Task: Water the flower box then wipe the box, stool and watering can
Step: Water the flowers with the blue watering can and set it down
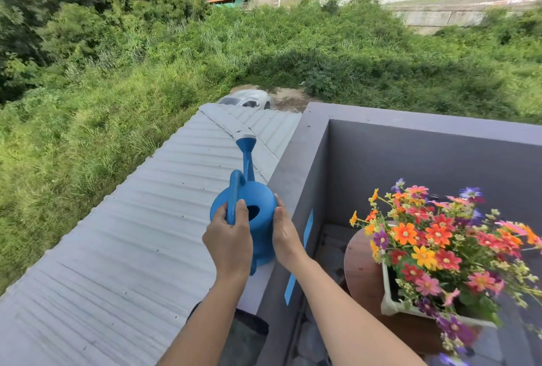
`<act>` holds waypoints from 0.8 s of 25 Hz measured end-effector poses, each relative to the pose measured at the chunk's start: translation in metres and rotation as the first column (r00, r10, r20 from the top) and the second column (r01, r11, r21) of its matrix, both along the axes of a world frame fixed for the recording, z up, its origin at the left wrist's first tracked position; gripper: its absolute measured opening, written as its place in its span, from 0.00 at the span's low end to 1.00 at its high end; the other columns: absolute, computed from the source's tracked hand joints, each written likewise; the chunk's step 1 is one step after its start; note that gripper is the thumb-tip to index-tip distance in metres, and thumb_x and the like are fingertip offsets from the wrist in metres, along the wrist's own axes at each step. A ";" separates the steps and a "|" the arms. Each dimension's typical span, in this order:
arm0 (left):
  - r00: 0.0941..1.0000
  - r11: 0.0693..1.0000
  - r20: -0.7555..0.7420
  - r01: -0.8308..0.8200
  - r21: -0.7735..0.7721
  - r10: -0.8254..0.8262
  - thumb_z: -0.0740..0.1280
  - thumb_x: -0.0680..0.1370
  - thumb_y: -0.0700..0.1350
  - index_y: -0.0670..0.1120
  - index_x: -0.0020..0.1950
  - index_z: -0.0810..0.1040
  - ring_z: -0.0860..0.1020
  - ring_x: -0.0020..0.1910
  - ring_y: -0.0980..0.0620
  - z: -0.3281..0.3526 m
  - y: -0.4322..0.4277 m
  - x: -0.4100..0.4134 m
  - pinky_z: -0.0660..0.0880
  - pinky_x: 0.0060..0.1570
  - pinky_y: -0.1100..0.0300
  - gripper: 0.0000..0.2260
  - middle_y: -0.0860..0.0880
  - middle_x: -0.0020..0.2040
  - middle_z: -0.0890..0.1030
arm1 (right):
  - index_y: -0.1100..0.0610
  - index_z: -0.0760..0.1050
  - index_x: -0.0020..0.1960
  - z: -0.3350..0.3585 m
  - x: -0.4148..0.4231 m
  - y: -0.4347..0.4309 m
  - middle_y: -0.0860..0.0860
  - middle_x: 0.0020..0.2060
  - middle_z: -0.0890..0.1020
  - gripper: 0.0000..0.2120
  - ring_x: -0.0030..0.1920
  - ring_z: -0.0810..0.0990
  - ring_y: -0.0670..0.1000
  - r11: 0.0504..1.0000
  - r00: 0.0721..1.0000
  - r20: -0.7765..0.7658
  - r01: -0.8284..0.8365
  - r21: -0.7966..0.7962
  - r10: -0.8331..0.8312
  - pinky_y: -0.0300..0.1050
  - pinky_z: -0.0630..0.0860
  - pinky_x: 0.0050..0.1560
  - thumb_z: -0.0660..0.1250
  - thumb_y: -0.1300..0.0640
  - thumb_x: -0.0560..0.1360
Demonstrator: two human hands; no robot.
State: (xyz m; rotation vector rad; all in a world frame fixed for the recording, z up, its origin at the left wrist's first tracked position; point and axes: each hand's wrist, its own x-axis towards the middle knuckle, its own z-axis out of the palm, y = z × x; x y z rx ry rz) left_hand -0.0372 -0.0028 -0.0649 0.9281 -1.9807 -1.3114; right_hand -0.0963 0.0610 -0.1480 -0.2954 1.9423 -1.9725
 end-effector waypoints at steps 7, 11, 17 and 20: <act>0.979 0.979 -0.048 0.198 -0.042 -0.200 0.71 0.73 0.49 0.55 0.36 0.80 0.80 0.38 0.53 0.060 -0.016 0.023 0.76 0.41 0.57 0.06 0.48 0.35 0.84 | 0.38 0.50 0.74 0.039 0.035 0.004 0.43 0.75 0.62 0.34 0.73 0.62 0.46 0.976 0.965 -0.154 0.217 0.021 -0.212 0.55 0.62 0.72 0.46 0.27 0.72; 0.930 0.924 -0.048 0.356 -0.137 -0.365 0.73 0.72 0.48 0.53 0.38 0.83 0.75 0.26 0.63 0.112 -0.016 0.037 0.70 0.33 0.64 0.03 0.59 0.26 0.81 | 0.49 0.45 0.77 0.082 0.058 0.028 0.37 0.74 0.52 0.41 0.73 0.51 0.34 0.938 0.866 -0.406 0.343 0.058 -0.292 0.39 0.52 0.73 0.41 0.27 0.71; 0.849 0.809 0.042 0.515 -0.282 -0.526 0.73 0.72 0.47 0.48 0.38 0.83 0.67 0.16 0.61 0.163 0.004 0.052 0.62 0.21 0.70 0.05 0.59 0.17 0.72 | 0.54 0.41 0.76 0.114 0.098 0.058 0.46 0.76 0.49 0.40 0.74 0.50 0.41 0.899 0.753 -0.564 0.436 0.041 -0.339 0.41 0.49 0.74 0.41 0.31 0.73; 0.817 0.730 0.132 0.564 -0.385 -0.562 0.73 0.72 0.48 0.48 0.40 0.83 0.67 0.18 0.60 0.181 0.016 0.060 0.63 0.21 0.70 0.04 0.59 0.17 0.72 | 0.52 0.37 0.76 0.121 0.124 0.070 0.47 0.76 0.43 0.38 0.76 0.47 0.47 0.896 0.756 -0.573 0.438 0.081 -0.318 0.45 0.46 0.75 0.41 0.32 0.73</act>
